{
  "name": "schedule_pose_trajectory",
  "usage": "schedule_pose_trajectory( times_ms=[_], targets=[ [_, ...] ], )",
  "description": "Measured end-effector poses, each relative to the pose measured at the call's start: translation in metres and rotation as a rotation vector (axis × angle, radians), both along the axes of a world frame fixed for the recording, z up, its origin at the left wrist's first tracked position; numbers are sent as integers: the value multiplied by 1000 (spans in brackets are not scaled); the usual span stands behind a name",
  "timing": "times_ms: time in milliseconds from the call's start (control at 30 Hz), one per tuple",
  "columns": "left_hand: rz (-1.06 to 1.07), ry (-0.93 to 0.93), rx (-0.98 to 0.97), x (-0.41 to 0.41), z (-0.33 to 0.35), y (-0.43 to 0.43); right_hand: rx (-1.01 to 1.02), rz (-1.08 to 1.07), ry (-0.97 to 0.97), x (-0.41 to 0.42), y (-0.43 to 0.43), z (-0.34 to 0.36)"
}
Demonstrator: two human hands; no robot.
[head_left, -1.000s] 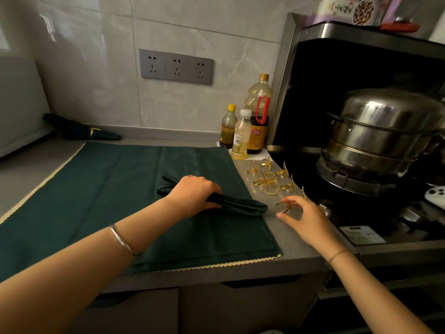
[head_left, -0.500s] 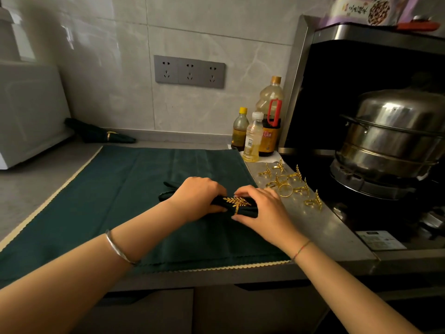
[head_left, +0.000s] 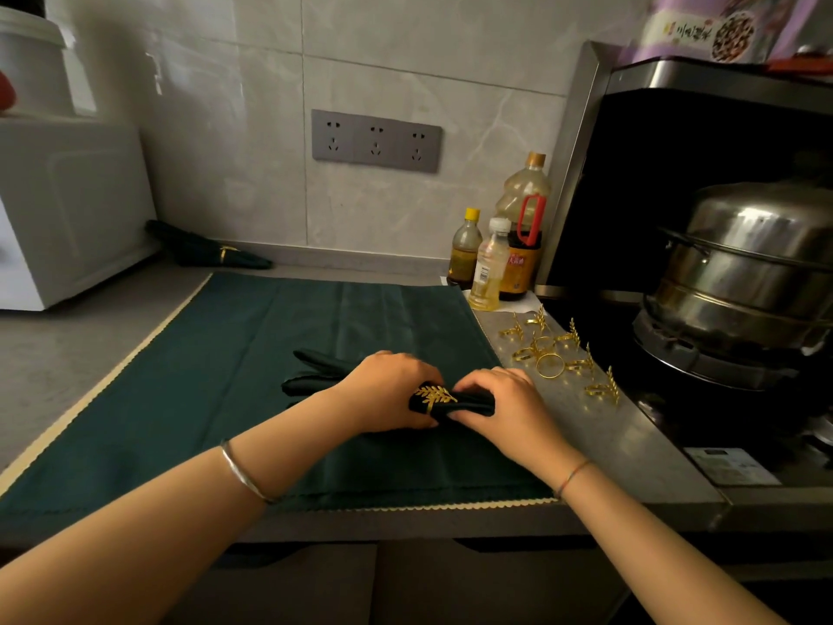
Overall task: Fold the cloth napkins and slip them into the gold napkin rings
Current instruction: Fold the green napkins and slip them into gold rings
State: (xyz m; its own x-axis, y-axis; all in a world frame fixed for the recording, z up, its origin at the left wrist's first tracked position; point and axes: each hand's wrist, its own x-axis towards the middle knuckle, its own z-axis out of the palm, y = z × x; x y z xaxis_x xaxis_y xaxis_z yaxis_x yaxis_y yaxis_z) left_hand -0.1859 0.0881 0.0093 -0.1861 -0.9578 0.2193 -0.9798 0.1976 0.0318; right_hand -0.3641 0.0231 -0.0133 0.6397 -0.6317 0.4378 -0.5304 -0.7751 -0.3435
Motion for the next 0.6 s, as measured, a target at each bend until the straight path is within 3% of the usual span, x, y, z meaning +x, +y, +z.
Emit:
schedule_pose_trajectory(
  times_ms=[267, 500, 600],
  targets=[
    [25, -71, 36, 25, 12, 6, 126, -32, -37, 6, -2, -3],
    [123, -284, 25, 65, 19, 25, 237, 45, 35, 24, -8, -2],
    [181, -223, -13, 93, 25, 37, 306, 119, 51, 37, -3, -4]
  ],
)
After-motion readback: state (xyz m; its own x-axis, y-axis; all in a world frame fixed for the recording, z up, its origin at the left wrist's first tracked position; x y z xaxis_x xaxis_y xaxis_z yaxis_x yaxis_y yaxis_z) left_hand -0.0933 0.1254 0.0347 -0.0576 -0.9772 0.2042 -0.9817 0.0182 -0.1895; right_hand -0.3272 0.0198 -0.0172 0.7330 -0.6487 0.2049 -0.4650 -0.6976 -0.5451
